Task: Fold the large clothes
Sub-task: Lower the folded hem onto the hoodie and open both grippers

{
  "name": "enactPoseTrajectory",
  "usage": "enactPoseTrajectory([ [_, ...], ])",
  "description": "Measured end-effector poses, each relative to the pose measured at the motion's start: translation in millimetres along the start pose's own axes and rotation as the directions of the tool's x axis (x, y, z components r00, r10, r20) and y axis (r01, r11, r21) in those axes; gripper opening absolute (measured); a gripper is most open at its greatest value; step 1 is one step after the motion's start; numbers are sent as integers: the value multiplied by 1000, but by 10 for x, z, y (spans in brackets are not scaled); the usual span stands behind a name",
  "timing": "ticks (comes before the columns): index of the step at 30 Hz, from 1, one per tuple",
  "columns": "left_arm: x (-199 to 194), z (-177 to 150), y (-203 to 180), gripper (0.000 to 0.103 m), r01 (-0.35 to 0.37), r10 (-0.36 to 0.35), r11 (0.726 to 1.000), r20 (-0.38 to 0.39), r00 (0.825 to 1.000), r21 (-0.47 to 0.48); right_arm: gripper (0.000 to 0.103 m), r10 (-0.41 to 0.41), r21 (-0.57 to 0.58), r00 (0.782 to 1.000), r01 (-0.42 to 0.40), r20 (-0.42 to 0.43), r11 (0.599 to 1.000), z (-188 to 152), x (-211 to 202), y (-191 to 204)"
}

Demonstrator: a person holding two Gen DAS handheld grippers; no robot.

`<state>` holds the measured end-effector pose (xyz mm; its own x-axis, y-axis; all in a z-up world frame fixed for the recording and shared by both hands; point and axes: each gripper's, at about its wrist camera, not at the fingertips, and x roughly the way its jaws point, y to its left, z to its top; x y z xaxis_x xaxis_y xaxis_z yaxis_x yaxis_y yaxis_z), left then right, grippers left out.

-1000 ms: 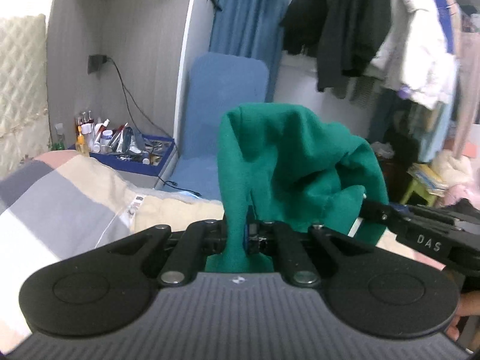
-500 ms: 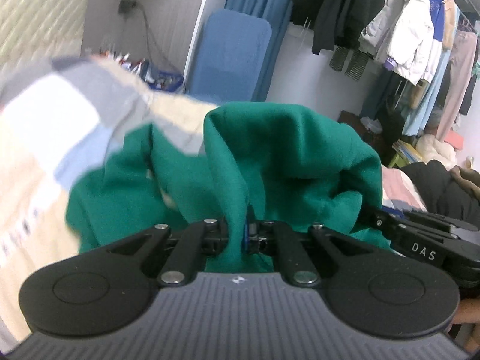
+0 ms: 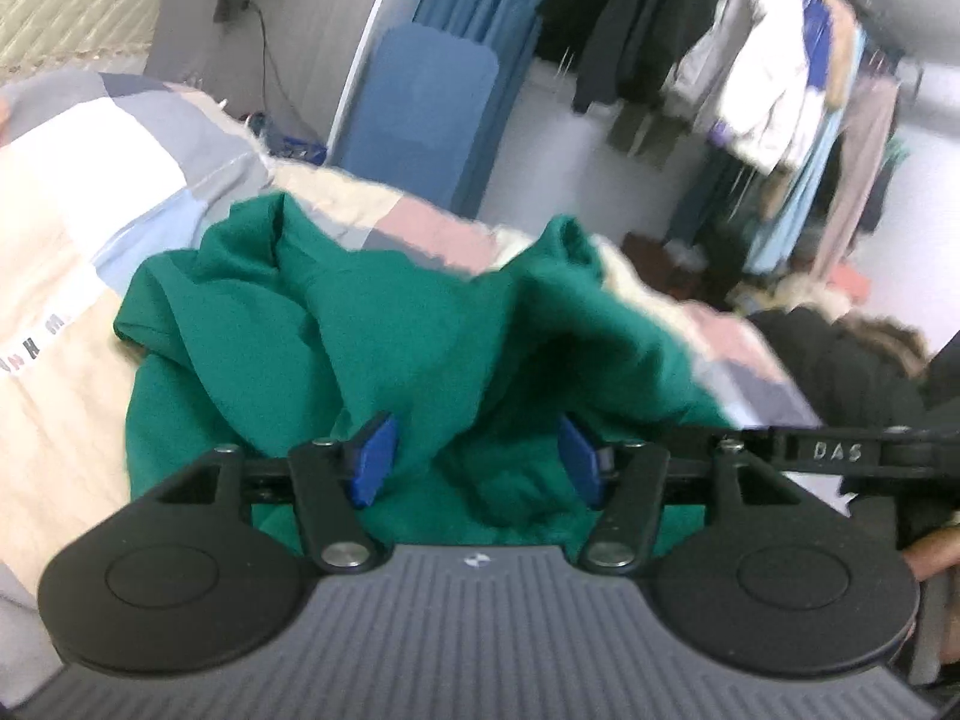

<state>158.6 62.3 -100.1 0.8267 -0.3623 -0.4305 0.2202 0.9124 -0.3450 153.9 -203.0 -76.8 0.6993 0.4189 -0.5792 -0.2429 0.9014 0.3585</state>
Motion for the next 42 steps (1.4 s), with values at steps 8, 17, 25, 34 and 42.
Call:
enactPoseTrajectory([
  [8,-315,219,134,68,116,-109,992,123,986,-56,61,89,22,990,-92,106,996,59,-385,109],
  [17,236,432,266,68,175,-166,982,125,978,-67,60,104,-26,972,-101,210,995,286,-152,153],
  [25,624,400,365,67,222,-216,971,72,974,-90,47,102,-28,982,-98,160,995,415,391,159],
  [34,895,245,387,66,157,-162,984,-53,985,-87,45,34,-85,995,-42,-93,996,56,664,255],
  [42,1159,74,360,62,22,-27,999,-172,985,-31,44,-14,-141,989,-8,-150,990,-147,891,263],
])
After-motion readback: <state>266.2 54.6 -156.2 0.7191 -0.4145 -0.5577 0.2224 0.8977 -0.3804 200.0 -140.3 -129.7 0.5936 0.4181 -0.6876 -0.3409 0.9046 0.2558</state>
